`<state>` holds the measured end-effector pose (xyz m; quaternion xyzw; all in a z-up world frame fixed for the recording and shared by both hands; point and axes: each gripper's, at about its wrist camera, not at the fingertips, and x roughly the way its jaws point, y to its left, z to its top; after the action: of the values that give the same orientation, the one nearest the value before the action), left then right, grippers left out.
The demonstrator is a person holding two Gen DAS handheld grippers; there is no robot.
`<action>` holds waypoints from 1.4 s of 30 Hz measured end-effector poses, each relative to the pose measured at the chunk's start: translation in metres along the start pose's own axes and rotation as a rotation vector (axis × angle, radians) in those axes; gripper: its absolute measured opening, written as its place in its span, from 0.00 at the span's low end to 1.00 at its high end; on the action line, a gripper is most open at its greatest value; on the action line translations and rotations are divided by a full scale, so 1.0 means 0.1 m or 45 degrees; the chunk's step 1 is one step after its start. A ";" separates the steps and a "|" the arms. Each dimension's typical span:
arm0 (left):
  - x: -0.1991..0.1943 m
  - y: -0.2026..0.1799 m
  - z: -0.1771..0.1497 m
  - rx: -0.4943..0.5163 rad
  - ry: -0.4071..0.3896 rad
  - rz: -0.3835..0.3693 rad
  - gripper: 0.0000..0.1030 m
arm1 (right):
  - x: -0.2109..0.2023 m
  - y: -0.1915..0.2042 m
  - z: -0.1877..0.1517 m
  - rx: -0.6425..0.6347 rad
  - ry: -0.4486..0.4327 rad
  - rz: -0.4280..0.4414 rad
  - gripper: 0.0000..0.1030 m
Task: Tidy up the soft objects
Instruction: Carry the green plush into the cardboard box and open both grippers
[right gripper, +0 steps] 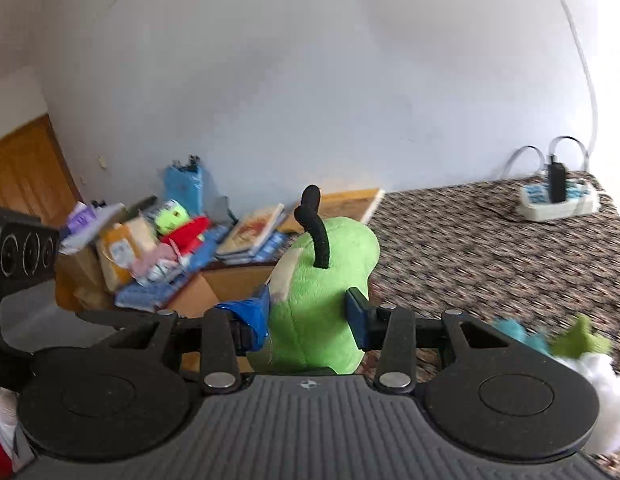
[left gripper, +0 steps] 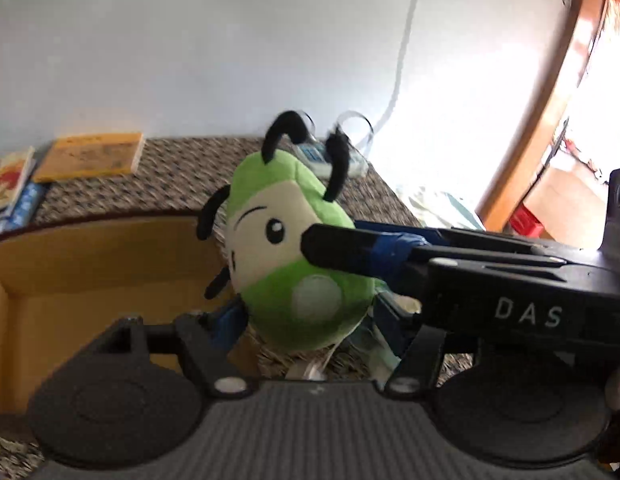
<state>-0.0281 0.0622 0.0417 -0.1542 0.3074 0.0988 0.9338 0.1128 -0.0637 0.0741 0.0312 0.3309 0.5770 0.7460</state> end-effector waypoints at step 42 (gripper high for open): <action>-0.21 2.34 -0.38 -0.079 0.304 0.313 0.83 | 2.17 1.06 -0.59 0.562 0.654 0.075 0.27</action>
<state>-0.1309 0.2653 -0.0282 -0.1548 0.4296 0.2025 0.8663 0.0177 0.1428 -0.0256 0.0549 0.6240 0.5017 0.5965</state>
